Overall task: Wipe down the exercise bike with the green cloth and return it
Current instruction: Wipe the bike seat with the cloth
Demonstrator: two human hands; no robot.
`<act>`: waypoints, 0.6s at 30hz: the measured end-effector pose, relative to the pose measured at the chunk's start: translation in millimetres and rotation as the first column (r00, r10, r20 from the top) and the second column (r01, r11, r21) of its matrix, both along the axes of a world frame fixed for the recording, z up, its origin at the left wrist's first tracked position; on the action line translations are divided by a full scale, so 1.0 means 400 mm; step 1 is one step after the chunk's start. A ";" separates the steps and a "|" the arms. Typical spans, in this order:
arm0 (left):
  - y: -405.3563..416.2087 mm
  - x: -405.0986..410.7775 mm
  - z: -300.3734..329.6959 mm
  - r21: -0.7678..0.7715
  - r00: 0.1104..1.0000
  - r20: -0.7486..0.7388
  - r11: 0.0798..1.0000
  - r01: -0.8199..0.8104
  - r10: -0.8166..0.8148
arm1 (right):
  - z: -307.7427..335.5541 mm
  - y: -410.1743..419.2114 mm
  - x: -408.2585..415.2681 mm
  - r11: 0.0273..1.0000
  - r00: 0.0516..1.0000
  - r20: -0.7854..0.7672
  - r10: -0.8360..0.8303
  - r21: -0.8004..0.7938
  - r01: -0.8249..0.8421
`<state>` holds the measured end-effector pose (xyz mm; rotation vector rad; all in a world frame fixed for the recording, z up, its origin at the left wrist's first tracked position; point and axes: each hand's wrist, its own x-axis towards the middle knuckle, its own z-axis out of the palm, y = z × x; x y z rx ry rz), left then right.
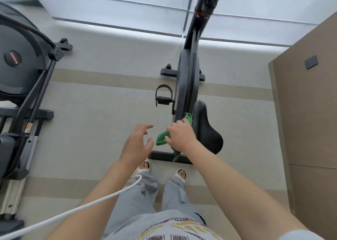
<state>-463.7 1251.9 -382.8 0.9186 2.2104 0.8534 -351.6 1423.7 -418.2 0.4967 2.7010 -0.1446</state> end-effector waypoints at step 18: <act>0.183 0.106 -0.014 -0.111 0.937 -0.040 0.933 0.342 -0.348 | 0.007 -0.041 0.314 0.623 0.553 -0.290 -0.781 -0.303 0.721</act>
